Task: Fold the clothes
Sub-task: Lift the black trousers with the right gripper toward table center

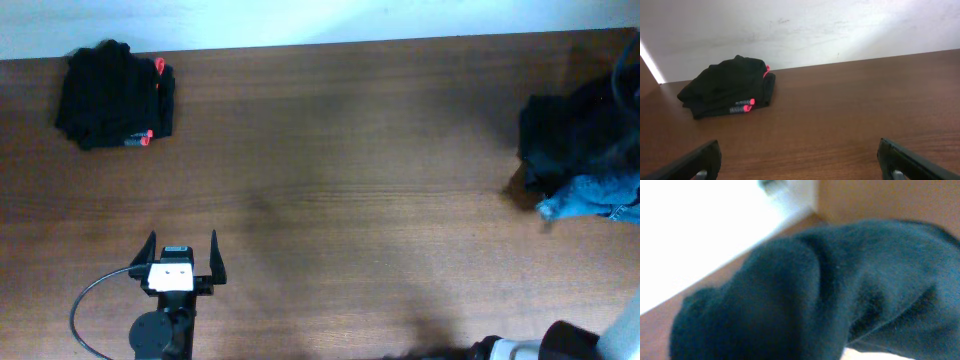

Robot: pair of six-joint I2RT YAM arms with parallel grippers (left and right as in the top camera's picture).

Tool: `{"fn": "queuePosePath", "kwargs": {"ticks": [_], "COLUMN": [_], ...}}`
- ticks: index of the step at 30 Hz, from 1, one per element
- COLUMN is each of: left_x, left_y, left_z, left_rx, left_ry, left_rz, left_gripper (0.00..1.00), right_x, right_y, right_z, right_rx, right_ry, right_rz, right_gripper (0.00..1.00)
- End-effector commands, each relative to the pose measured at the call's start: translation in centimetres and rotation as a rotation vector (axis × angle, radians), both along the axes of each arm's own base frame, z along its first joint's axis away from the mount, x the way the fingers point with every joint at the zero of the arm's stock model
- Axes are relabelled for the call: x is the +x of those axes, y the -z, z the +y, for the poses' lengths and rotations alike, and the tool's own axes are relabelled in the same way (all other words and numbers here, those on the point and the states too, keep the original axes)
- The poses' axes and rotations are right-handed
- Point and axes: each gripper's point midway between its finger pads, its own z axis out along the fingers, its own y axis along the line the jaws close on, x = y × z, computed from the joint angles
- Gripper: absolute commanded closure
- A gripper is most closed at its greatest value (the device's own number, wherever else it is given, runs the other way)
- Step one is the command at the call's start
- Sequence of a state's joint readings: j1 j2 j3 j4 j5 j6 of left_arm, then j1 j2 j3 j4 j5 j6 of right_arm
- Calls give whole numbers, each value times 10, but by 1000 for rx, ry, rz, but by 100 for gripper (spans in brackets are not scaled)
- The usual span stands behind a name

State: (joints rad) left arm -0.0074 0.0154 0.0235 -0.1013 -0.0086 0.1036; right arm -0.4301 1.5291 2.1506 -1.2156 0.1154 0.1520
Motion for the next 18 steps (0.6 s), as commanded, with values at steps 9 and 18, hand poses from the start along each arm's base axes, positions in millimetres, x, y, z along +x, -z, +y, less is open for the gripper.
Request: {"fn": "queuePosePath", "kwargs": {"ticks": [9, 18], "left_x": [0, 0], "left_y": [0, 0], "left_z": [0, 0], "left_rx": [-5, -5], "left_ry": [-2, -2], "left_rz": [-7, -7], "left_gripper": [1, 1], "right_x": [28, 52], "right_y": [-85, -54], "right_z": [173, 281], "right_rx": [-142, -105], "right_ry": [-744, -1096], "right_rz": [-251, -202], "right_gripper": [96, 96]}}
